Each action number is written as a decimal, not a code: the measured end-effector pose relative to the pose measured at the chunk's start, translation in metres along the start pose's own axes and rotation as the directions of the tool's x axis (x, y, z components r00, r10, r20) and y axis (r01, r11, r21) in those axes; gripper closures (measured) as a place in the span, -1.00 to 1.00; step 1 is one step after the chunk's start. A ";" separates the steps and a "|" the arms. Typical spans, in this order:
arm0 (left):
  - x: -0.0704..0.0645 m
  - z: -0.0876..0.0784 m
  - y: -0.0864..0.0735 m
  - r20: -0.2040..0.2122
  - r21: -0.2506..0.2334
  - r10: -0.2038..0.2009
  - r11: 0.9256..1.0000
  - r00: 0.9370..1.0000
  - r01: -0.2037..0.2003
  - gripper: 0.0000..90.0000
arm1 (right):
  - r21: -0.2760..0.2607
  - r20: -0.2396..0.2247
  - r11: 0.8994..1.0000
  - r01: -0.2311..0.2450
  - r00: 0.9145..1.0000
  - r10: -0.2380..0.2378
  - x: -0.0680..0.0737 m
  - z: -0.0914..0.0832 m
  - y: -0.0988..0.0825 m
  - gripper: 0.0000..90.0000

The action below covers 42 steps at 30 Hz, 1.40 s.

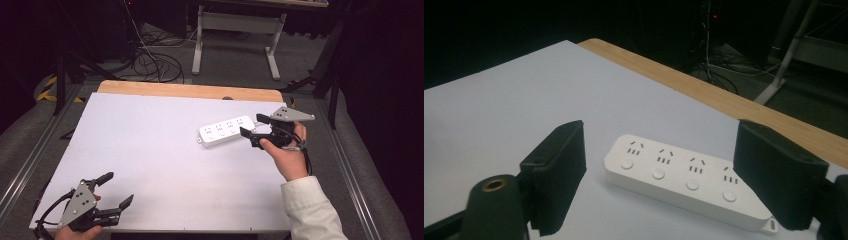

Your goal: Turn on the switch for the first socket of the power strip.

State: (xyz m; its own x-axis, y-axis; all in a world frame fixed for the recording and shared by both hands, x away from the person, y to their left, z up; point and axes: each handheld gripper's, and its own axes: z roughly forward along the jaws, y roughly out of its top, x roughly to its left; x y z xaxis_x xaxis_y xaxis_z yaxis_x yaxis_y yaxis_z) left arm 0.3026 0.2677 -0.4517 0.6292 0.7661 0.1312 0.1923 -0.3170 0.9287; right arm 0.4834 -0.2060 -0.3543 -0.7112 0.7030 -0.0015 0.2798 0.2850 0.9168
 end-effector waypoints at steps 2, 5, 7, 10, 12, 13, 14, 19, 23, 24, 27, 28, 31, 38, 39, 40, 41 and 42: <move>0.000 0.000 0.000 -0.002 0.003 0.007 1.000 1.000 -0.007 -0.65 | -0.013 -0.022 1.000 0.010 1.000 -0.010 0.006 -0.006 -0.001 -0.55; 0.000 0.000 0.000 -0.001 0.003 0.008 1.000 1.000 -0.008 -0.65 | -0.028 -0.053 0.999 0.018 0.998 -0.020 0.014 -0.015 -0.005 -0.58; 0.000 0.000 0.000 -0.001 0.004 0.008 1.000 1.000 -0.008 -0.65 | -0.032 -0.069 0.999 0.027 0.997 -0.029 0.018 -0.019 -0.008 -0.61; 0.000 0.000 0.000 -0.002 0.004 0.006 1.000 1.000 -0.006 -0.65 | -0.040 -0.095 0.999 0.036 0.995 -0.040 0.024 -0.026 -0.013 -0.65; 0.000 0.000 0.000 -0.001 0.004 0.006 1.000 1.000 -0.006 -0.65 | -0.044 -0.113 0.998 0.043 0.992 -0.048 0.028 -0.029 -0.018 -0.65; 0.000 0.000 0.000 -0.001 0.004 0.006 1.000 1.000 -0.006 -0.65 | -0.043 -0.127 0.998 0.046 0.991 -0.051 0.030 -0.030 -0.020 -0.65; 0.000 0.000 0.000 -0.001 0.005 0.005 1.000 1.000 -0.005 -0.65 | -0.040 -0.133 0.998 0.055 0.989 -0.059 0.032 -0.032 -0.022 -0.65; 0.000 0.000 0.000 -0.002 0.004 0.002 1.000 1.000 -0.002 -0.65 | -0.040 -0.161 0.996 0.077 0.983 -0.082 0.042 -0.036 -0.036 -0.65; 0.000 0.000 0.000 -0.001 0.004 0.001 1.000 1.000 -0.001 -0.65 | -0.036 -0.176 0.996 0.086 0.980 -0.091 0.050 -0.037 -0.046 -0.65; 0.000 0.000 0.000 -0.001 0.004 0.000 1.000 1.000 0.000 -0.65 | -0.038 -0.181 0.996 0.084 0.979 -0.089 0.051 -0.037 -0.049 -0.64; 0.000 0.000 0.000 -0.001 0.004 0.001 1.000 1.000 -0.001 -0.65 | -0.048 -0.210 0.996 0.079 0.974 -0.087 0.056 -0.037 -0.059 -0.57; 0.000 0.000 0.000 -0.001 0.004 0.002 1.000 1.000 -0.002 -0.65 | -0.052 -0.217 0.996 0.076 0.972 -0.085 0.057 -0.037 -0.063 -0.57; 0.000 0.000 0.000 -0.001 0.005 0.005 1.000 1.000 -0.005 -0.65 | -0.053 -0.233 0.997 0.059 0.970 -0.070 0.059 -0.035 -0.075 -0.58; 0.000 0.000 0.000 -0.001 0.006 0.004 1.000 1.000 -0.004 -0.65 | -0.036 -0.251 0.999 0.009 0.968 -0.018 0.060 -0.029 -0.104 -0.62; 0.000 0.000 0.000 -0.001 0.005 0.005 1.000 1.000 -0.005 -0.65 | -0.031 -0.254 1.000 0.003 0.967 -0.011 0.060 -0.029 -0.108 -0.62; 0.000 0.000 0.000 -0.001 0.006 0.004 1.000 1.000 -0.004 -0.65 | -0.027 -0.250 1.000 0.008 0.968 -0.015 0.061 -0.028 -0.111 -0.63; 0.000 0.000 0.000 0.001 0.005 0.004 1.000 1.000 -0.004 -0.65 | -0.019 -0.244 1.000 0.017 0.969 -0.021 0.062 -0.028 -0.114 -0.63; 0.000 0.000 0.000 0.002 0.005 0.003 1.000 1.000 -0.003 -0.65 | -0.009 -0.242 1.000 0.025 0.970 -0.027 0.063 -0.027 -0.117 -0.64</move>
State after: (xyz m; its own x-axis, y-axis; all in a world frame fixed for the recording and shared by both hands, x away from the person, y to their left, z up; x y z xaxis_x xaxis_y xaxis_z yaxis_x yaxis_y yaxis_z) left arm 0.3028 0.2677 -0.4517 0.6311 0.7642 0.1330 0.1943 -0.3218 0.9267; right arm 0.3880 -0.2125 -0.4504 -0.8533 0.5167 0.0708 0.2558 0.2963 0.9202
